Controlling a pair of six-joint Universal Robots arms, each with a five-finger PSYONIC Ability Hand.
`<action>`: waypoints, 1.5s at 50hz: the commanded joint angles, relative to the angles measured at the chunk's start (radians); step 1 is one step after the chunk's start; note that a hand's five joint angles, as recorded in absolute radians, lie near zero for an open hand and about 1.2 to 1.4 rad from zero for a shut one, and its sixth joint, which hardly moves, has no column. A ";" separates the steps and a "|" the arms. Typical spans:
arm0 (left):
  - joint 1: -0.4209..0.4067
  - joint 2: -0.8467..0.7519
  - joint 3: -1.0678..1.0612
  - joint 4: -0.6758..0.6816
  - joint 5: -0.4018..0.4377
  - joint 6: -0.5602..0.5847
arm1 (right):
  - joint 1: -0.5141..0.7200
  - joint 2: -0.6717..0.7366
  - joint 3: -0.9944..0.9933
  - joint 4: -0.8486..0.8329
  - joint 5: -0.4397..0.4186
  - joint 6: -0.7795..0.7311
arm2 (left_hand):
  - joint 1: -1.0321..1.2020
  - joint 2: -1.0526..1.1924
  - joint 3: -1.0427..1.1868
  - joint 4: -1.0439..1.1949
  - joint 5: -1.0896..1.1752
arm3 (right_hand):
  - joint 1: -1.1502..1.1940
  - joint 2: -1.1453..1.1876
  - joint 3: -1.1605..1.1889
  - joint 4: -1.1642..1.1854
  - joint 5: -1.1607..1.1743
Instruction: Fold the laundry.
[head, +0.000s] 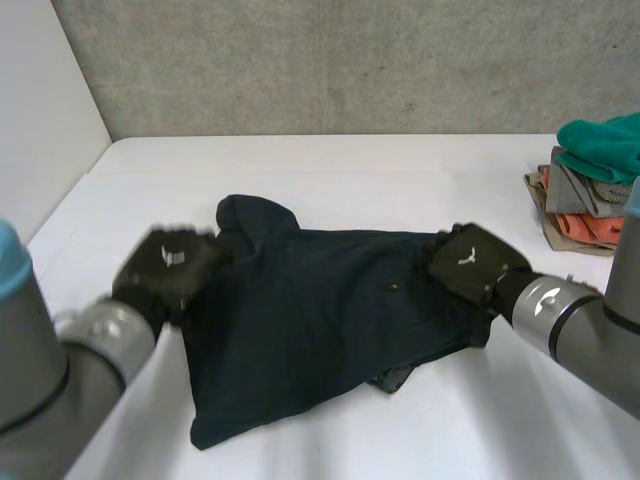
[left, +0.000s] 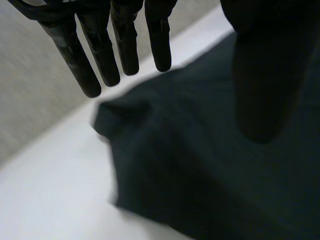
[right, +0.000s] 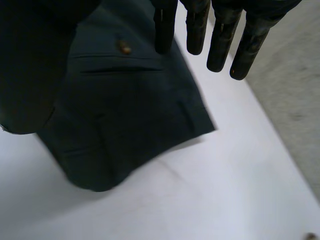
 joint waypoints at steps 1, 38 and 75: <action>-0.062 0.011 -0.129 -0.065 0.011 -0.119 | 0.003 0.105 0.014 -0.068 -0.023 0.110 | -0.045 -0.042 -0.042 -0.041 -0.040 | 0.282 0.264 0.255 0.262 0.257; -0.206 0.027 0.006 0.163 -0.153 -0.059 | -0.003 -0.132 -0.055 -0.010 0.097 0.300 | 0.944 0.947 0.947 0.949 0.949 | 1.130 1.112 1.103 1.110 1.105; -0.002 -0.286 0.599 0.274 -0.004 0.120 | 0.092 0.112 -0.575 0.090 0.287 0.277 | 0.944 0.947 0.947 0.949 0.949 | 0.095 0.077 0.068 0.075 0.071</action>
